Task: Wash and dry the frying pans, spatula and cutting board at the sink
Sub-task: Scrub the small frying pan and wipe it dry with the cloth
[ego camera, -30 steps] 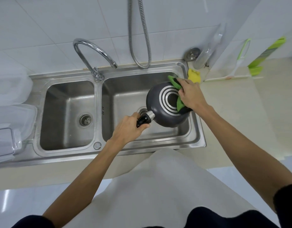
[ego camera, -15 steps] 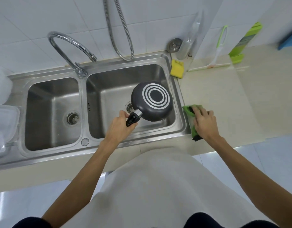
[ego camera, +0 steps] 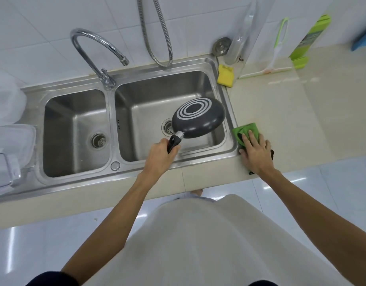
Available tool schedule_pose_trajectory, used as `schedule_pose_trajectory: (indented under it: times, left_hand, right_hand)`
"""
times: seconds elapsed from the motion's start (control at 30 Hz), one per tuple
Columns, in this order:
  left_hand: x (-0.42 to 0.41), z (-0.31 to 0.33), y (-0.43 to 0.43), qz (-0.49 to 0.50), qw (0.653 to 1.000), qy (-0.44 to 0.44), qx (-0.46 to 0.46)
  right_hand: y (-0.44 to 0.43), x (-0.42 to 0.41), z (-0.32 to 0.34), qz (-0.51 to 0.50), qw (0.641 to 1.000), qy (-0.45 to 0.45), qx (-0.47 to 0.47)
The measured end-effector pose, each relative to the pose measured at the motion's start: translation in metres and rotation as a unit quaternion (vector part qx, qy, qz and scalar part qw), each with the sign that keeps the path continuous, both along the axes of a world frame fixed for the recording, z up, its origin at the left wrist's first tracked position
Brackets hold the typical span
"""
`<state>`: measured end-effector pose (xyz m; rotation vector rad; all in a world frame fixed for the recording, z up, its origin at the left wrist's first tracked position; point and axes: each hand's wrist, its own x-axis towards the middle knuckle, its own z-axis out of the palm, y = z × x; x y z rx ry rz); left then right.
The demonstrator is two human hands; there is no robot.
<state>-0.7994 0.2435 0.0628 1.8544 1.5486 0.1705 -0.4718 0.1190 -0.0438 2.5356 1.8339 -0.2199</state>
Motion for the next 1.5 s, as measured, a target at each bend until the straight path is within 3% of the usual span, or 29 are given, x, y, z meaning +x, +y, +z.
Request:
schedule_pose_trajectory:
  times: [0.13, 0.23, 0.37, 0.47, 0.53, 0.63, 0.7, 0.97, 1.13, 1.33, 1.5]
  left_hand:
    - [-0.002, -0.001, -0.007, -0.016, 1.000, 0.014, 0.004]
    - [-0.001, -0.004, -0.014, 0.006, 0.999, -0.046, -0.027]
    - [0.009, -0.004, -0.026, 0.070, 0.969, -0.207, -0.119]
    - [0.014, -0.009, -0.030, 0.127, 0.895, -0.344, -0.255]
    - [0.017, -0.014, -0.032, 0.127, 0.858, -0.390, -0.308]
    - [0.020, -0.021, -0.037, 0.117, 0.835, -0.413, -0.345]
    - [0.022, -0.028, -0.039, 0.106, 0.829, -0.413, -0.363]
    - [0.080, -0.015, -0.055, -0.007, 0.868, -0.329, -0.371]
    - [0.154, -0.003, -0.074, -0.093, 0.902, -0.250, -0.338]
    - [0.283, 0.008, -0.128, -0.111, 0.919, -0.268, -0.265]
    - [0.391, 0.014, -0.170, -0.143, 0.921, -0.260, -0.253]
  right_hand:
    - [-0.001, -0.040, 0.023, -0.057, 0.995, 0.063, 0.052]
    - [-0.001, -0.087, 0.056, -0.091, 0.962, 0.238, 0.098]
    - [0.005, -0.149, 0.091, -0.200, 0.882, 0.420, 0.078]
    - [0.006, -0.190, 0.109, -0.296, 0.776, 0.556, 0.025]
    - [0.004, -0.206, 0.115, -0.329, 0.729, 0.601, 0.005]
    - [0.003, -0.209, 0.119, -0.379, 0.677, 0.631, 0.025]
    - [0.002, -0.205, 0.121, -0.386, 0.677, 0.626, 0.032]
    - [-0.026, -0.165, 0.116, -0.410, 0.721, 0.538, 0.151]
    - [-0.054, -0.090, 0.124, -0.435, 0.711, 0.518, 0.192]
    - [-0.102, 0.027, 0.135, -0.462, 0.685, 0.517, 0.225]
    - [-0.142, 0.130, 0.145, -0.468, 0.690, 0.499, 0.237]
